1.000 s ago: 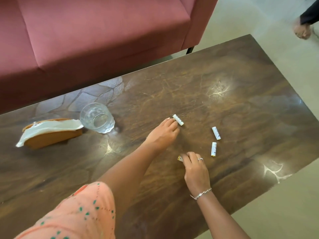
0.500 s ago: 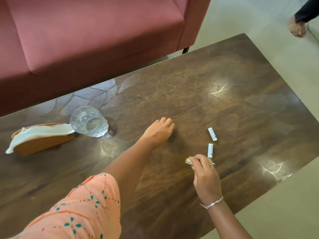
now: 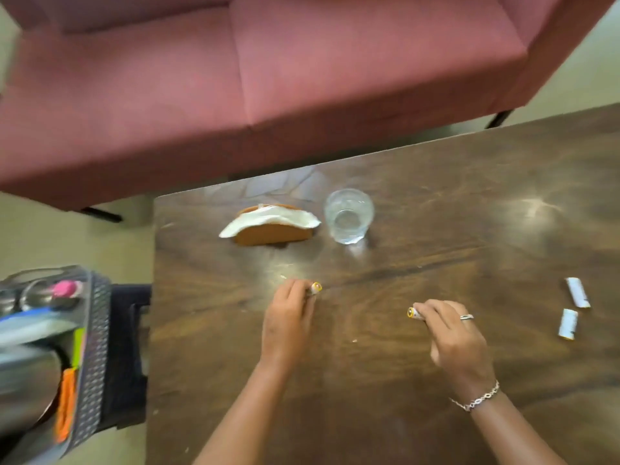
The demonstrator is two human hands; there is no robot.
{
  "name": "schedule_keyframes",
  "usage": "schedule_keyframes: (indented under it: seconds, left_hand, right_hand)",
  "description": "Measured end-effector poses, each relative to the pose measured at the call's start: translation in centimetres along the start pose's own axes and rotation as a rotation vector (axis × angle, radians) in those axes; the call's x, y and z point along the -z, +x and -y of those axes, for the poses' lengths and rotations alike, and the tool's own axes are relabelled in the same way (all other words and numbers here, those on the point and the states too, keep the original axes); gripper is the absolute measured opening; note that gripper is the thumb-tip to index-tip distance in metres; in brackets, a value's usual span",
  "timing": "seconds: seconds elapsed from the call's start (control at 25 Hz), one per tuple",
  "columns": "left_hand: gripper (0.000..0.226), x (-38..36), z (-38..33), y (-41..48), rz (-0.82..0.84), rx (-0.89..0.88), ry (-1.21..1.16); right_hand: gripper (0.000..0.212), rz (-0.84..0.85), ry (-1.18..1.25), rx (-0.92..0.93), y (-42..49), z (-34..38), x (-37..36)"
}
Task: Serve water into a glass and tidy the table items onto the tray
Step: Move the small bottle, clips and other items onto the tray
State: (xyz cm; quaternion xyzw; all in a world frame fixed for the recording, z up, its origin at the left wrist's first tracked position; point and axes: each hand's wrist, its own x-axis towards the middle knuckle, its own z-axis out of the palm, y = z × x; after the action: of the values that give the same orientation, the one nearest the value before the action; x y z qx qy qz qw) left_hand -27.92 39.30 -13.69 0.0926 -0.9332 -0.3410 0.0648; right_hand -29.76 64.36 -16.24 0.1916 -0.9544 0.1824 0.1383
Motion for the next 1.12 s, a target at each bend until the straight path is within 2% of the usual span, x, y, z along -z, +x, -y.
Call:
schedule_keyframes:
  seconds: [0.16,0.44,0.56,0.64,0.72,0.84,0.92,1.12]
  left_hand:
    - [0.01,8.3,7.3,-3.3,-0.202,0.139,0.071]
    - [0.013,19.2,17.1,-9.4,-0.526,0.43,0.195]
    - [0.011,22.9,21.3,-11.6,-0.618,0.662,0.238]
    - [0.009,24.2,24.1,-12.5,-0.548,0.843,0.235]
    - [0.009,24.5,26.5,-13.1,-0.37,0.935,0.27]
    - [0.013,24.0,29.1,-13.6,-0.051,1.003,0.363]
    - [0.016,23.5,30.3,-13.7,0.101,1.036,0.382]
    - [0.018,22.4,32.3,-14.0,0.264,1.044,0.385]
  right_hand:
    - [0.038,0.07,0.077,0.168,1.8,8.0,-2.8]
    - [0.023,0.135,0.251,0.423,5.2,21.6,-7.0]
    - [0.018,0.126,0.334,0.507,6.1,27.1,-8.5]
    - [0.021,0.139,0.382,0.57,6.3,30.1,-9.4]
    - [0.026,0.146,0.398,0.643,6.5,32.9,-10.3]
    - [0.029,0.136,0.406,0.732,6.8,36.9,-11.6]
    - [0.029,0.131,0.417,0.772,6.9,38.9,-12.3]
    - [0.024,0.197,0.448,0.875,7.0,42.5,-13.6]
